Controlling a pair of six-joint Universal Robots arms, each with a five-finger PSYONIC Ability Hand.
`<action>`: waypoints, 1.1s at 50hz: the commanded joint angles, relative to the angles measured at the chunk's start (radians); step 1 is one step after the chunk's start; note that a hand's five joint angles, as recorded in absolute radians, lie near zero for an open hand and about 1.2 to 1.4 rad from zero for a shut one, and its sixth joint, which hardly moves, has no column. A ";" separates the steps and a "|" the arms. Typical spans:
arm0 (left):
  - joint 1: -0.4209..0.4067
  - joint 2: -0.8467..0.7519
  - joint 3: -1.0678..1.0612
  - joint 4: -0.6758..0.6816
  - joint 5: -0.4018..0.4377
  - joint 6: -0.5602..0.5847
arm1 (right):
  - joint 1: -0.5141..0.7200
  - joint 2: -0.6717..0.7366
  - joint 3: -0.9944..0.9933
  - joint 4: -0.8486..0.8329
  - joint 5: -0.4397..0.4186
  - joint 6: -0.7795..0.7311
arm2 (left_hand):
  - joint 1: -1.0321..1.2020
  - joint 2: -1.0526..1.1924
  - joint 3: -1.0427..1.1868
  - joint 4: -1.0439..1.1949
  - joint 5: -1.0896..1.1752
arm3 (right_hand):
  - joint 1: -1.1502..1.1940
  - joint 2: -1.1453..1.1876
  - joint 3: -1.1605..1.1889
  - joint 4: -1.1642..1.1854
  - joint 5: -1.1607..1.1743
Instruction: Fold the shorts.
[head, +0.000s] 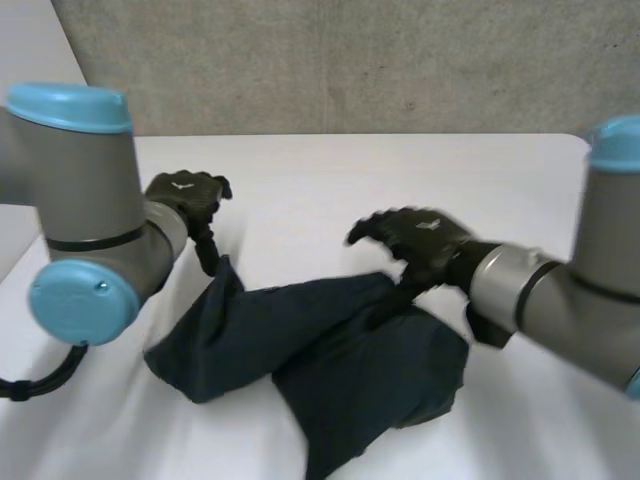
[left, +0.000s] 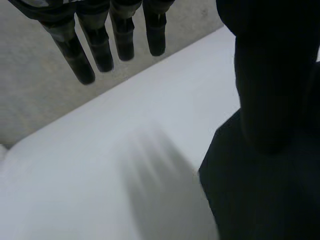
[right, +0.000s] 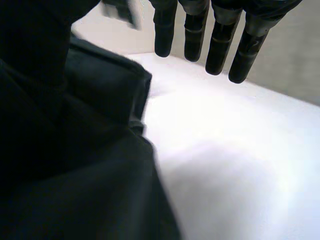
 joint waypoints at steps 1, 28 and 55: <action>0.000 0.265 -0.208 0.009 -0.015 0.000 | -0.149 -0.075 -0.027 0.012 -0.018 -0.002 | -0.053 -0.056 -0.059 -0.050 -0.045 | 0.015 -0.038 -0.015 -0.016 -0.004; -0.084 0.585 -0.642 0.066 0.101 -0.092 | -0.189 -0.085 -0.182 0.147 -0.151 -0.114 | -0.024 -0.027 -0.030 -0.021 -0.016 | 0.106 0.053 0.076 0.075 0.087; -0.354 0.298 -0.475 0.078 -0.012 -0.532 | -0.172 0.240 -0.396 0.141 -0.200 -0.508 | 0.091 0.087 0.085 0.094 0.098 | 0.106 0.053 0.076 0.075 0.087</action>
